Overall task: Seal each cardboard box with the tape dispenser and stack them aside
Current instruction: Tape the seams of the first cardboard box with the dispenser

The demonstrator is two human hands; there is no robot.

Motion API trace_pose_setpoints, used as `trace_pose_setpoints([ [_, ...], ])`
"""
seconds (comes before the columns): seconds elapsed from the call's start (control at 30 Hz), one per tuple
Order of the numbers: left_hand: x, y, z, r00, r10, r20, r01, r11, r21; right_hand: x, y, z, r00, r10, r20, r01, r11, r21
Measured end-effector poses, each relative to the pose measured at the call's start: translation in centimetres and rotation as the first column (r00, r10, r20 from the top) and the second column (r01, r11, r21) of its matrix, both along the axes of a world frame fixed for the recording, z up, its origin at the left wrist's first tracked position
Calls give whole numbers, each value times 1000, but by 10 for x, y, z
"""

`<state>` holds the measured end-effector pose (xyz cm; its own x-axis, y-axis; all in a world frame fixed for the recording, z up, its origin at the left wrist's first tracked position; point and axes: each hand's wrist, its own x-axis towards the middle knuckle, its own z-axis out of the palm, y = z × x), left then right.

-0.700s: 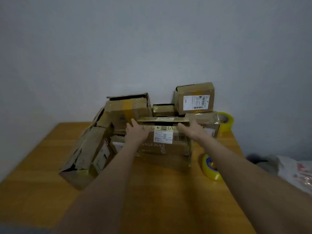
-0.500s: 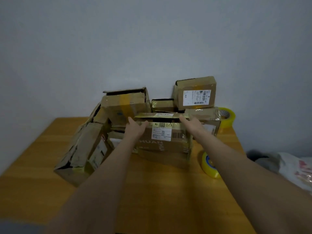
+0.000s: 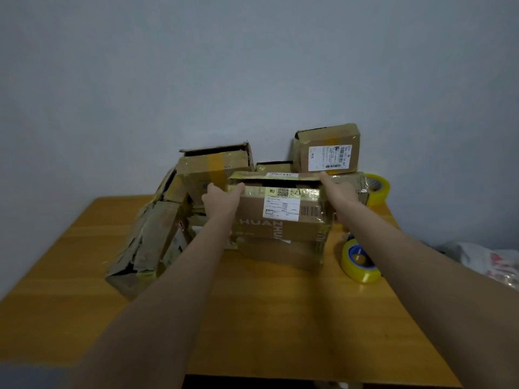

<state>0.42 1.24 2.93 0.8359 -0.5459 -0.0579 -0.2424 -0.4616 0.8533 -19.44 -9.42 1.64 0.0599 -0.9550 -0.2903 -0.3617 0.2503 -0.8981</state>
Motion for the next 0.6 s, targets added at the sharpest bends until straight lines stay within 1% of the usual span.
trace_pose_setpoints([
  [0.1, 9, 25, -7, 995, -24, -93, 28, 999, 41, 3, 21, 4, 999, 35, -32, -36, 999, -20],
  [0.2, 19, 53, -17, 992, -35, -125, 48, 993, 107, 6, 47, 0, 989, 126, -82, -128, 992, -10],
  [0.27, 26, 71, -24, 989, -28, -147, 50, 987, 152, 6, 65, -5, 975, 177, -137, -176, 984, 24],
  [0.37, 31, 93, -38, 992, -11, -123, 37, 977, 210, 2, 90, -16, 950, 248, -193, -231, 967, 107],
  [0.43, 28, 104, -49, 994, -31, -107, 56, 971, 234, -2, 103, -28, 943, 271, -191, -240, 955, 172],
  [0.47, 26, 108, -56, 991, -45, -127, 77, 965, 251, -5, 108, -36, 944, 275, -184, -239, 951, 195],
  [0.53, 20, 113, -72, 977, -70, -204, 123, 957, 263, -12, 117, -50, 945, 270, -185, -230, 950, 210],
  [0.6, 11, 113, -88, 958, -80, -275, 149, 959, 241, -20, 121, -63, 951, 231, -206, -190, 961, 200],
])
